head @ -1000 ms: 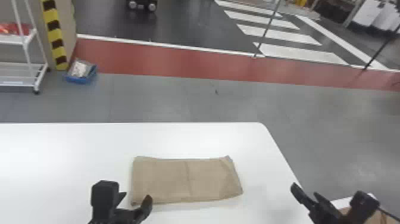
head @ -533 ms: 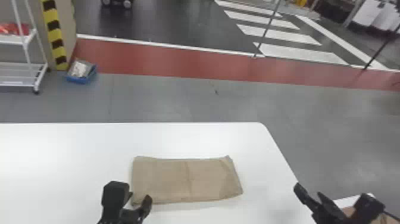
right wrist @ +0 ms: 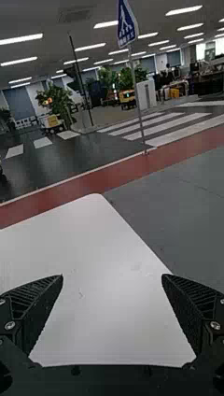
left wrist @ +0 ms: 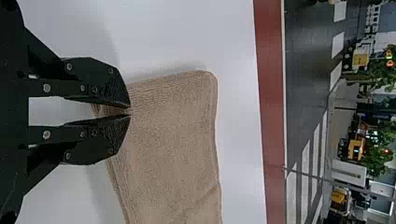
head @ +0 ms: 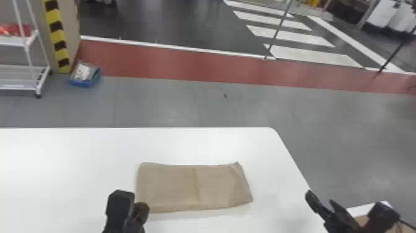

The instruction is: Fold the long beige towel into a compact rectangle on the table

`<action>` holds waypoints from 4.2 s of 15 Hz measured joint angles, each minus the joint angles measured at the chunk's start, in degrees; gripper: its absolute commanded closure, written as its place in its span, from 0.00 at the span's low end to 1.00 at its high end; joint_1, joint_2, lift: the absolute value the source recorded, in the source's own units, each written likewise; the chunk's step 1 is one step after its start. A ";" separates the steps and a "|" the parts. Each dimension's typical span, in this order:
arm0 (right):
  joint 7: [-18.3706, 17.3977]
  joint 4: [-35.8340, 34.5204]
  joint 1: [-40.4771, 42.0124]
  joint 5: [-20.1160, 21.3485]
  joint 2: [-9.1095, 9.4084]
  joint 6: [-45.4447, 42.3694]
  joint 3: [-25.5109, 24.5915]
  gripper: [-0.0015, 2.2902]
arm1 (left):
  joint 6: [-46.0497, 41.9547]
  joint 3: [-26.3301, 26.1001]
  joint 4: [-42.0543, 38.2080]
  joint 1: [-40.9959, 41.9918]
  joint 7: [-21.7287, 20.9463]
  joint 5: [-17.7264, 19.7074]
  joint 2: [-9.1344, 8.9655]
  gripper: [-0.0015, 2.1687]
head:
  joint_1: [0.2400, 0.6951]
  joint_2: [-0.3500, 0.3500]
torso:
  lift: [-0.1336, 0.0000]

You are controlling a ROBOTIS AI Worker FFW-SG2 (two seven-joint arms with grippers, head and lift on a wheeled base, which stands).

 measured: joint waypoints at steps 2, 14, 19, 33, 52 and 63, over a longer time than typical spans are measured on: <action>0.00 -0.19 0.00 0.00 0.29 -0.09 0.11 0.05 | 0.46 0.00 -0.04 0.00 0.07 -0.21 0.02 0.67 | 1.00 0.00 | 1.00; 0.26 -1.01 0.00 0.02 0.76 -0.32 0.71 0.05 | 2.81 4.18 -3.76 2.46 0.52 -0.44 0.73 0.79 | 1.00 0.00 | 1.00; 0.17 -1.37 -0.22 0.16 0.98 0.12 1.20 0.05 | 3.05 7.77 -4.99 3.97 0.26 -0.20 1.84 0.79 | 1.00 0.00 | 1.00; -0.91 -6.94 -0.62 0.25 2.95 6.87 6.82 0.08 | 3.79 12.69 -15.56 9.78 -2.52 1.11 3.50 0.73 | 1.00 0.00 | 1.00; -10.72 -7.83 -13.50 10.18 2.88 40.56 26.94 0.09 | -2.06 12.66 -18.78 11.51 -4.30 -2.06 5.60 0.04 | 1.00 0.16 | 1.00; -9.67 -1.49 -20.76 14.34 2.29 50.63 30.81 0.15 | -2.29 10.45 -17.01 10.46 -6.00 -2.72 5.16 0.04 | 1.00 0.16 | 1.00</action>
